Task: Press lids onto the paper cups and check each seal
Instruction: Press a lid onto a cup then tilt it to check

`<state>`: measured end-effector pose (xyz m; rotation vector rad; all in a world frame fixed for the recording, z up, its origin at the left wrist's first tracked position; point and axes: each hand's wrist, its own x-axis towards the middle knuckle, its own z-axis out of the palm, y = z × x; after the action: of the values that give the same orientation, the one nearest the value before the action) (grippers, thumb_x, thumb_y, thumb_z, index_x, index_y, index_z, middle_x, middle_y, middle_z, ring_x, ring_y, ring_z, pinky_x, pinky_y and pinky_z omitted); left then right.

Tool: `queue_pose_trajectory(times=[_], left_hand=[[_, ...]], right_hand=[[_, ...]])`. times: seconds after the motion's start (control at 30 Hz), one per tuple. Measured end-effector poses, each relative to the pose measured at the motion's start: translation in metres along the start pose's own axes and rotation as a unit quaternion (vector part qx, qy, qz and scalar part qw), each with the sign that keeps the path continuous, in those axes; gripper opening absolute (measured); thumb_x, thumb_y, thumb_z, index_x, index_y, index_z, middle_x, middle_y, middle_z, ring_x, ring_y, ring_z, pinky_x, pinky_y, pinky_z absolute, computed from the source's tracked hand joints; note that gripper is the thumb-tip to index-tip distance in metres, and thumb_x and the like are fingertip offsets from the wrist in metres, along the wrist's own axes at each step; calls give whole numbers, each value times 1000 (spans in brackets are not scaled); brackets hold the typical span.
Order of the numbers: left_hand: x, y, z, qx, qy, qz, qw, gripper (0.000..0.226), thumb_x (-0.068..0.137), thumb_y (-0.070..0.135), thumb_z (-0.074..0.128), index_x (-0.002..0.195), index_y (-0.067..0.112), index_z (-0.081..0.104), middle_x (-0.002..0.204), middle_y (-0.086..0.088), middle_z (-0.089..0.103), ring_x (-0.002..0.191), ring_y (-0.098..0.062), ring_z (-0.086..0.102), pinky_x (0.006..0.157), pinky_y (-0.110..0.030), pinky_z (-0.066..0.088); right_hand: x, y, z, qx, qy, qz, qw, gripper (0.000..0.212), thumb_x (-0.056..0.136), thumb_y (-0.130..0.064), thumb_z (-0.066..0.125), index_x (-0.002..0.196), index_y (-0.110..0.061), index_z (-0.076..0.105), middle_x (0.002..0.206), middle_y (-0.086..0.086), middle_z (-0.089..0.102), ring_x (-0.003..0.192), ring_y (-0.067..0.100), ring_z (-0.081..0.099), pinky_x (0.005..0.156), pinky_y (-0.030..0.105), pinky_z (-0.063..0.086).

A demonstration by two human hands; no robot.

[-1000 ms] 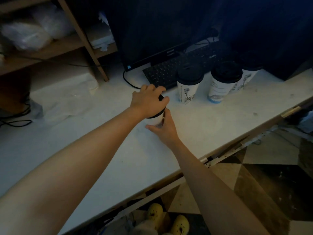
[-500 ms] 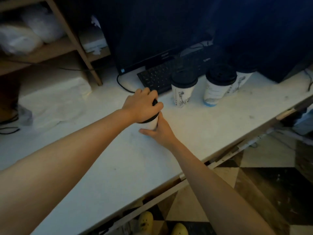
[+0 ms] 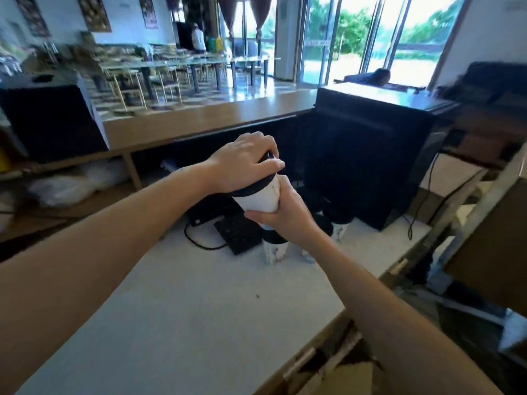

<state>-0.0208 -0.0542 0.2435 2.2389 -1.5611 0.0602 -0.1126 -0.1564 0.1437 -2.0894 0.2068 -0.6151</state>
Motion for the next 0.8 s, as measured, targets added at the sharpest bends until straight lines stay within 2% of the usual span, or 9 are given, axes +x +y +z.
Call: queue_pose_trajectory(times=[0.1, 0.2, 0.3, 0.37, 0.43, 0.5, 0.6, 0.7, 0.8], left_hand=[[-1, -6, -21, -117, 45, -12, 992, 50, 78, 53, 38, 121, 30, 47, 116, 2, 49, 114, -19, 47, 97, -34, 37], [-8, -13, -38, -268, 2, -124, 955, 65, 78, 61, 43, 137, 36, 32, 135, 1, 44, 118, -21, 49, 95, -38, 45], [-14, -15, -43, -427, -82, -197, 879, 52, 78, 67, 50, 114, 30, 56, 117, -3, 61, 104, -25, 60, 81, -54, 55], [-12, -15, -37, -506, -87, -215, 831, 56, 69, 65, 58, 108, 25, 59, 111, -6, 62, 102, -26, 61, 75, -54, 56], [-9, -11, -28, -522, -46, -218, 823, 38, 76, 52, 64, 99, 23, 56, 107, -9, 59, 97, -25, 61, 70, -48, 57], [-7, -10, -21, -506, 3, -222, 833, 25, 81, 40, 66, 95, 23, 52, 102, -9, 57, 91, -24, 59, 65, -41, 56], [-6, -20, -10, -438, 70, -183, 877, 57, 73, 42, 73, 119, 24, 42, 112, -13, 57, 93, -28, 63, 72, -45, 58], [-13, -22, -3, -347, 141, -76, 924, 62, 71, 44, 71, 120, 31, 36, 118, -10, 49, 100, -26, 57, 84, -34, 54], [-18, -23, 4, -268, 198, 25, 942, 63, 73, 38, 72, 123, 30, 36, 119, -3, 44, 101, -14, 48, 80, -5, 40]], right_hand=[[12, -24, -27, -153, 30, -45, 987, 72, 65, -36, 79, 124, -16, 43, 117, 0, 49, 111, 18, 41, 85, 30, 39], [23, -42, -47, -277, 69, -74, 956, 72, 66, -41, 76, 125, -17, 42, 117, 4, 50, 110, 24, 39, 91, 38, 40], [31, -49, -56, -389, 104, -109, 909, 68, 67, -42, 72, 124, -17, 44, 115, 6, 49, 109, 27, 40, 93, 42, 37], [33, -51, -57, -450, 140, -154, 868, 66, 66, -40, 72, 121, -14, 47, 111, 8, 51, 105, 30, 45, 91, 44, 38], [32, -51, -57, -477, 157, -183, 845, 70, 61, -40, 76, 120, -12, 48, 110, 10, 53, 104, 33, 48, 90, 45, 40], [32, -51, -61, -414, 97, -150, 892, 80, 62, -44, 78, 128, -17, 43, 122, 7, 47, 116, 30, 40, 99, 42, 35], [34, -58, -77, -138, 41, 33, 989, 67, 83, -53, 56, 136, -20, 36, 137, 5, 40, 129, 23, 34, 101, 35, 32], [36, -61, -92, 99, -5, 247, 964, 76, 83, -73, 29, 126, -14, 52, 122, 11, 61, 106, 29, 62, 82, 40, 55], [33, -62, -94, 162, -77, 288, 941, 69, 80, -75, 32, 92, -13, 61, 77, 7, 67, 60, 21, 64, 49, 25, 53]])
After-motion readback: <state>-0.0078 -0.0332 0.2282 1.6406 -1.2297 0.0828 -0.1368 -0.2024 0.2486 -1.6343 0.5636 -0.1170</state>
